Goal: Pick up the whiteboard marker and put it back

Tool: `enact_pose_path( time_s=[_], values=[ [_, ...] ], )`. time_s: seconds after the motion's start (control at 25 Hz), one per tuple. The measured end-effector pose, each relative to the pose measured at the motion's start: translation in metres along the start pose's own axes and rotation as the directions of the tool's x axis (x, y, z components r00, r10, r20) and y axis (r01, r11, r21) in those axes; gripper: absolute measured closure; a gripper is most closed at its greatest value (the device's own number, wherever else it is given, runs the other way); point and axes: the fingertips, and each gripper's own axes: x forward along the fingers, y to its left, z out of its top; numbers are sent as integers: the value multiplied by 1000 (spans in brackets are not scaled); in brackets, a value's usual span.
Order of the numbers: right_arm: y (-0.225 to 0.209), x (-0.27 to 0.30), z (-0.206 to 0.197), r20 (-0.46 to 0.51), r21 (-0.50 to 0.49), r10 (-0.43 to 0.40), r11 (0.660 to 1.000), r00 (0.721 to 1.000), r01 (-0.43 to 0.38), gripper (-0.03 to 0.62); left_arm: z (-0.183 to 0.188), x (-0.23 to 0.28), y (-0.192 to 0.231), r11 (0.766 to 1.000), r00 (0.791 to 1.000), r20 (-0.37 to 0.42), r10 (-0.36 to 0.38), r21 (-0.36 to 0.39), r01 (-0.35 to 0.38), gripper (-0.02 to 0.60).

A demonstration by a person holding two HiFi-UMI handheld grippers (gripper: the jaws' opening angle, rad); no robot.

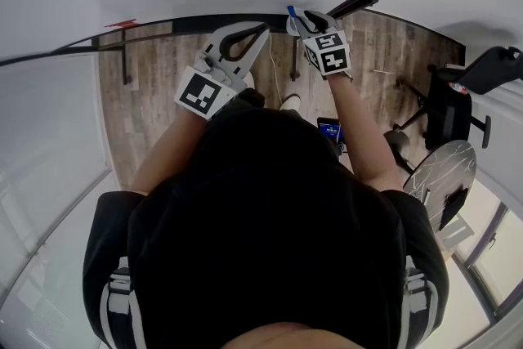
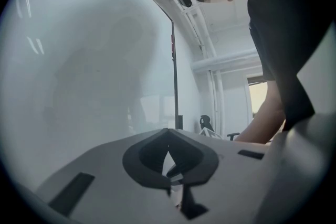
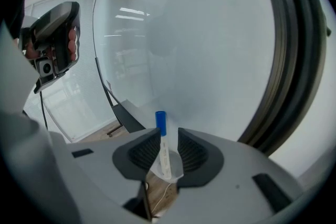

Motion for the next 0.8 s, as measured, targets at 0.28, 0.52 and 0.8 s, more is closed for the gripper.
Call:
enact_pose_path(
  time_s=[0.28,0.52,0.8],
  values=[
    [-4,-11,2,28,21,-6,1000,1000,6,493,-2,4,-2,1000,1000,-5,-8,-2,8,578],
    [-3,-32,15,83,29,-10,1000,996,8,493,3,8,-10,1000,1000,-2,-24,7,24,578],
    [4,-68,44,189,62,5,998,982,-17,494,5,11,-22,999,999,-15,-44,22,45,578]
  ],
)
